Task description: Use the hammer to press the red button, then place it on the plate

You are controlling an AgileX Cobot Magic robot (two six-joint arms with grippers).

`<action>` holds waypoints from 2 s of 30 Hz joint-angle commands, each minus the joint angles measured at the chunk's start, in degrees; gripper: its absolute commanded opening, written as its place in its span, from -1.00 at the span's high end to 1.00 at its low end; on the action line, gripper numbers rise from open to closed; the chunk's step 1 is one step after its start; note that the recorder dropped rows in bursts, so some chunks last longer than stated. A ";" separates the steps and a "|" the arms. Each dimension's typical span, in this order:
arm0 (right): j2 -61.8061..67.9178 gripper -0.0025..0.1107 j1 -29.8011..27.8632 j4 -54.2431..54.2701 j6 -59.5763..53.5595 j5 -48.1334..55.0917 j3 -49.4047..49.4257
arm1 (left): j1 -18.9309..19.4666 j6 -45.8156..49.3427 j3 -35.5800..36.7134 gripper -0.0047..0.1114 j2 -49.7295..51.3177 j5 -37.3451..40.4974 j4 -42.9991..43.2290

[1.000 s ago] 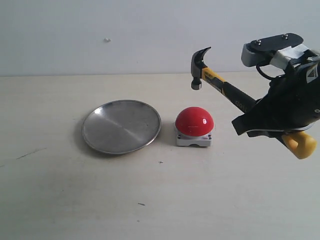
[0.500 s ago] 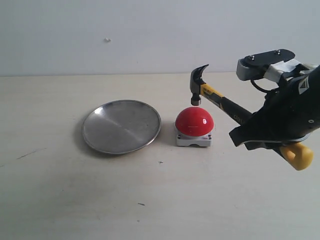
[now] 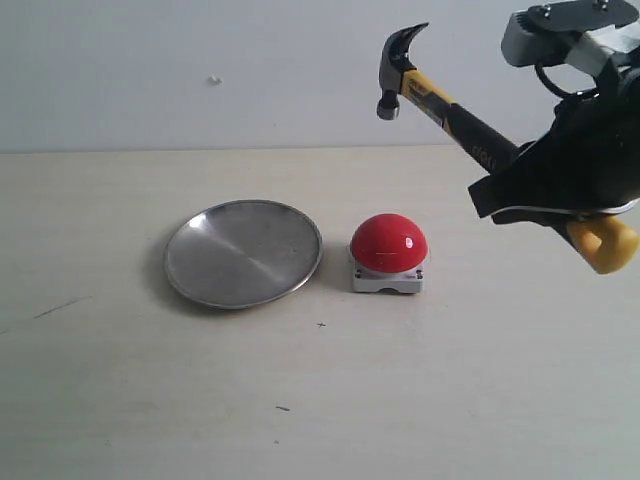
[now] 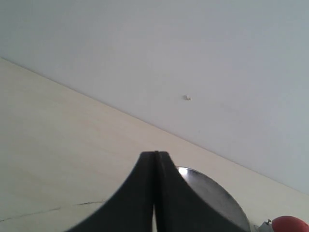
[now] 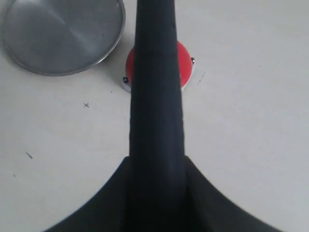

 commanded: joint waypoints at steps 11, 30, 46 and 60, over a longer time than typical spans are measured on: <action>10.56 0.96 0.10 8.64 -4.44 -2.70 -0.85 | 0.05 -0.01 0.17 0.92 -0.18 -0.05 -0.39; 10.70 0.96 1.86 94.26 -73.21 -13.14 9.07 | 0.05 -0.01 0.17 0.92 -0.18 -0.05 -0.39; 5.44 0.96 6.74 94.26 -79.39 -23.89 10.41 | 0.05 -0.01 0.17 0.92 -0.18 -0.05 -0.39; 1.91 0.96 6.74 94.26 -82.82 -29.87 16.87 | 0.05 -0.01 0.17 0.92 -0.18 -0.05 -0.39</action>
